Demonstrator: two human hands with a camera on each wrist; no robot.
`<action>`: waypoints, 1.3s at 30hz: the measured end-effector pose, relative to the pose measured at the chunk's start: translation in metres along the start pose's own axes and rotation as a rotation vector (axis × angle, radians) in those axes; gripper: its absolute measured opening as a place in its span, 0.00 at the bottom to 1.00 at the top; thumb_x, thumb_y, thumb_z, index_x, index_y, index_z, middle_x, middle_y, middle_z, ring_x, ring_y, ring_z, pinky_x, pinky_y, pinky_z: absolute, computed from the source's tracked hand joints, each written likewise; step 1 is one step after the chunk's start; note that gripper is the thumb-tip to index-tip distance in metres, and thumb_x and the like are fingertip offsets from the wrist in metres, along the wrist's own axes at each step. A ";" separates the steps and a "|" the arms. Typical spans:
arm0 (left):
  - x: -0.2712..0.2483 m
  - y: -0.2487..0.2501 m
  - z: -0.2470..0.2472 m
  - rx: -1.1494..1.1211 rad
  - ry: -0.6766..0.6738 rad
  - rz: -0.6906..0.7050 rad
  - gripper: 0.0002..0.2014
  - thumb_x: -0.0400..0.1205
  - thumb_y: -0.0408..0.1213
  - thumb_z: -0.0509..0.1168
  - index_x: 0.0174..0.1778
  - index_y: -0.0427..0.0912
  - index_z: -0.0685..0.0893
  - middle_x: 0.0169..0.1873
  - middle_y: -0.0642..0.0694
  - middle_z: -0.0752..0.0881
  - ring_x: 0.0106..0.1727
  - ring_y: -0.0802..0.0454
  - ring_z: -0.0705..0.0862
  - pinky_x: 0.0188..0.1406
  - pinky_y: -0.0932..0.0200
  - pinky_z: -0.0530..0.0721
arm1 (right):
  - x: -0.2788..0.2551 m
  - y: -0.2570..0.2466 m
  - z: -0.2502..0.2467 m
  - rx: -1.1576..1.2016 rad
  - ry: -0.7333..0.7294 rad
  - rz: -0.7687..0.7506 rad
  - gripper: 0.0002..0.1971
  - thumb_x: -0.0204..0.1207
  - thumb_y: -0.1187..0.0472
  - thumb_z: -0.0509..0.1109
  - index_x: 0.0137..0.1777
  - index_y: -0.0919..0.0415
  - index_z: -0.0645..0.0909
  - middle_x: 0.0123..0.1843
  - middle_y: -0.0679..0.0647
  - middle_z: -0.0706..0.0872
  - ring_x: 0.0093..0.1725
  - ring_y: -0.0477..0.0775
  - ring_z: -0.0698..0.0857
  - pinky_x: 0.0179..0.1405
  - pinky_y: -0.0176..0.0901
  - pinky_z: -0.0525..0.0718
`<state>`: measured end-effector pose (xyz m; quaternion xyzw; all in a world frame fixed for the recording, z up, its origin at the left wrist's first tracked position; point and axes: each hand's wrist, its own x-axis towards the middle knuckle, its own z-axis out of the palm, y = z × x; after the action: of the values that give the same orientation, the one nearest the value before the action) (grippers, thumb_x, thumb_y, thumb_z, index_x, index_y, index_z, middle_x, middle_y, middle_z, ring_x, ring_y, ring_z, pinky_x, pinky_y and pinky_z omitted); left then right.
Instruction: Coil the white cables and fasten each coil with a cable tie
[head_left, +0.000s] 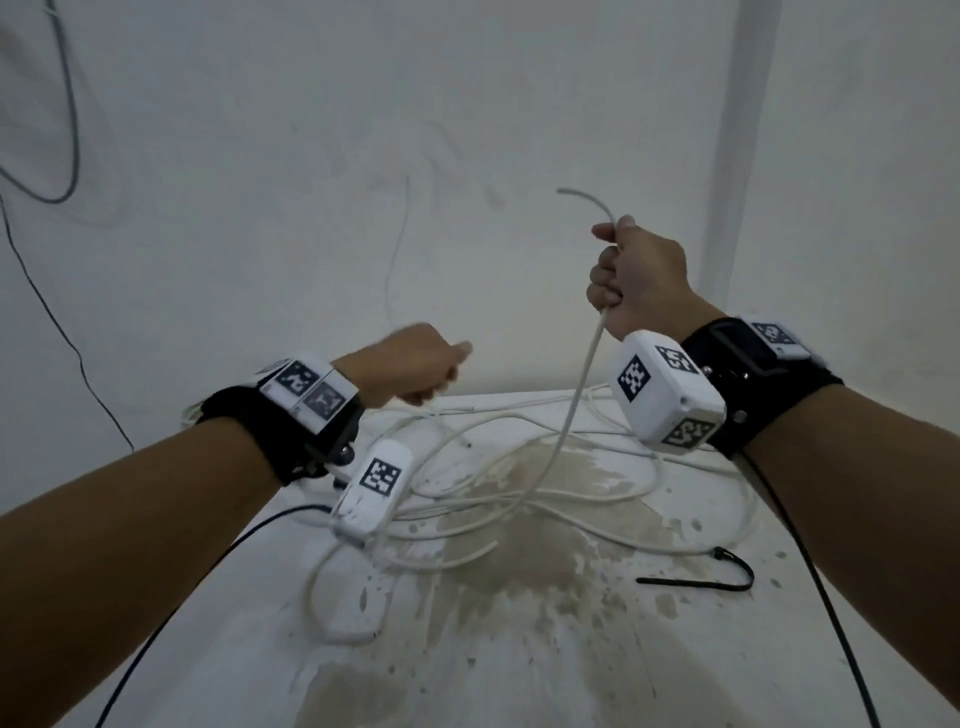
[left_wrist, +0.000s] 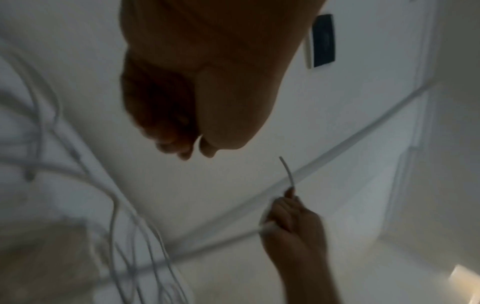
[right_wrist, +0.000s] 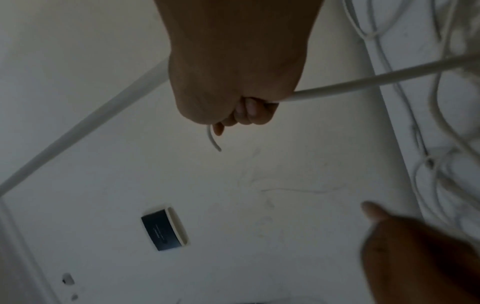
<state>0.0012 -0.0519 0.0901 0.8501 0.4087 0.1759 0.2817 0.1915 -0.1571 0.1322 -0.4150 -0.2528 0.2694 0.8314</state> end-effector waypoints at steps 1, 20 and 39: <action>-0.017 0.006 0.005 -0.098 -0.172 -0.072 0.24 0.89 0.53 0.57 0.37 0.37 0.83 0.29 0.45 0.85 0.26 0.51 0.81 0.27 0.63 0.79 | 0.001 0.003 0.006 0.070 0.019 0.006 0.17 0.91 0.56 0.54 0.46 0.63 0.77 0.26 0.50 0.63 0.19 0.46 0.58 0.16 0.35 0.56; -0.028 0.031 -0.015 -1.344 0.086 -0.419 0.27 0.82 0.21 0.65 0.75 0.40 0.67 0.77 0.34 0.64 0.60 0.22 0.82 0.25 0.37 0.87 | -0.043 0.018 0.075 0.572 -0.072 0.216 0.15 0.89 0.60 0.52 0.42 0.61 0.74 0.23 0.50 0.63 0.14 0.47 0.59 0.13 0.32 0.61; -0.021 -0.012 -0.035 -1.660 0.399 -0.524 0.13 0.91 0.33 0.52 0.45 0.29 0.74 0.40 0.36 0.75 0.33 0.46 0.76 0.44 0.48 0.84 | -0.022 0.036 0.016 -0.260 0.070 0.227 0.18 0.84 0.71 0.49 0.37 0.62 0.76 0.28 0.54 0.68 0.19 0.50 0.62 0.20 0.37 0.61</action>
<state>-0.0369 -0.0509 0.1083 0.2051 0.3720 0.4898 0.7613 0.1566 -0.1439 0.1069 -0.5540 -0.2080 0.3120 0.7433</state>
